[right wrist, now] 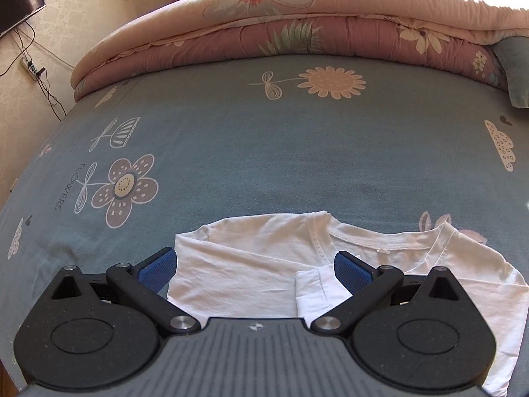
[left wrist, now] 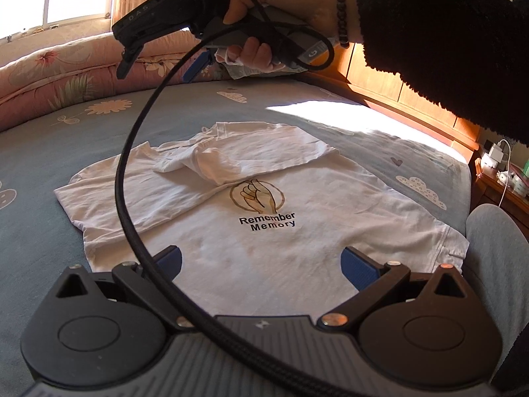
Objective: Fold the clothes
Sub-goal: 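Withdraw the open right gripper from the folded sleeve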
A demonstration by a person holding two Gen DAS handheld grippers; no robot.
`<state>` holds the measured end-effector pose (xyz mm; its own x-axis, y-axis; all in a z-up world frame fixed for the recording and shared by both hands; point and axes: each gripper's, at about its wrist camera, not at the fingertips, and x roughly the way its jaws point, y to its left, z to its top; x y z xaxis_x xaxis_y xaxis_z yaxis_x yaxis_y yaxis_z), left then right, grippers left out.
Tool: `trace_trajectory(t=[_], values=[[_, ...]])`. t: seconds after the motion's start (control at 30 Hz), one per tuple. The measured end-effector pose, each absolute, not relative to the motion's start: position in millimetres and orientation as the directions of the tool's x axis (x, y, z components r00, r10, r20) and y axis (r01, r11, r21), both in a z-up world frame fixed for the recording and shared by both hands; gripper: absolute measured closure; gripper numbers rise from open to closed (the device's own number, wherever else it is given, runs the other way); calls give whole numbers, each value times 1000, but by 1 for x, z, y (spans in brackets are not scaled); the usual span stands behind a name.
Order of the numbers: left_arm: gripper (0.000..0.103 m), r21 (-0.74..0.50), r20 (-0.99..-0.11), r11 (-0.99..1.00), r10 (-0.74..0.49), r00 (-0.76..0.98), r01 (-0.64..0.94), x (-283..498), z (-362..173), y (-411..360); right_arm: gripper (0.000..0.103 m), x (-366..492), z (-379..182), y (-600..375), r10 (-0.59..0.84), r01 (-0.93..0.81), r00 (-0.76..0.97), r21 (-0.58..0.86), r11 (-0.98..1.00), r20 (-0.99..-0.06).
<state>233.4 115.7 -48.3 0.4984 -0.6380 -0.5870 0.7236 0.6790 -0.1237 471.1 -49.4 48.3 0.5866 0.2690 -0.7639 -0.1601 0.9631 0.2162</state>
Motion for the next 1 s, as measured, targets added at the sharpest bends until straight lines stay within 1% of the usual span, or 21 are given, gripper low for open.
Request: trace_trajectory(t=[0.17,0.23,0.33,0.43,0.53,0.6,0.8,0.9,1.0], values=[[1,-120,-593,668,-642,487,734,232,-50,111,0,463,69,-104,170,-52,706,189,981,-687],[1,-119,-600,667,-639,482,736,233,-52,108,0,458,76,-129,132,-15,721,175,984,-680],[1,-116,-614,666,-631,474,737,234,-56,104,0,450,78,-174,100,40,714,183,982,-693],[1,-113,-629,675,-617,473,730,239,-60,102,0,442,65,-216,178,56,672,289,956,-719],[1,-114,-640,689,-602,478,715,245,-63,102,0,435,38,-236,328,45,631,455,890,-703],[1,-127,-643,706,-593,484,696,251,-64,106,0,436,14,-235,417,35,595,540,841,-687],[1,-124,-664,763,-539,519,634,265,-69,126,0,461,-58,-185,536,14,460,610,792,-707],[1,-137,-668,793,-517,536,594,272,-71,142,0,471,-76,-155,576,-29,426,626,779,-697],[1,-144,-679,803,-505,533,578,275,-74,150,0,480,-78,-125,609,-85,424,640,763,-670]])
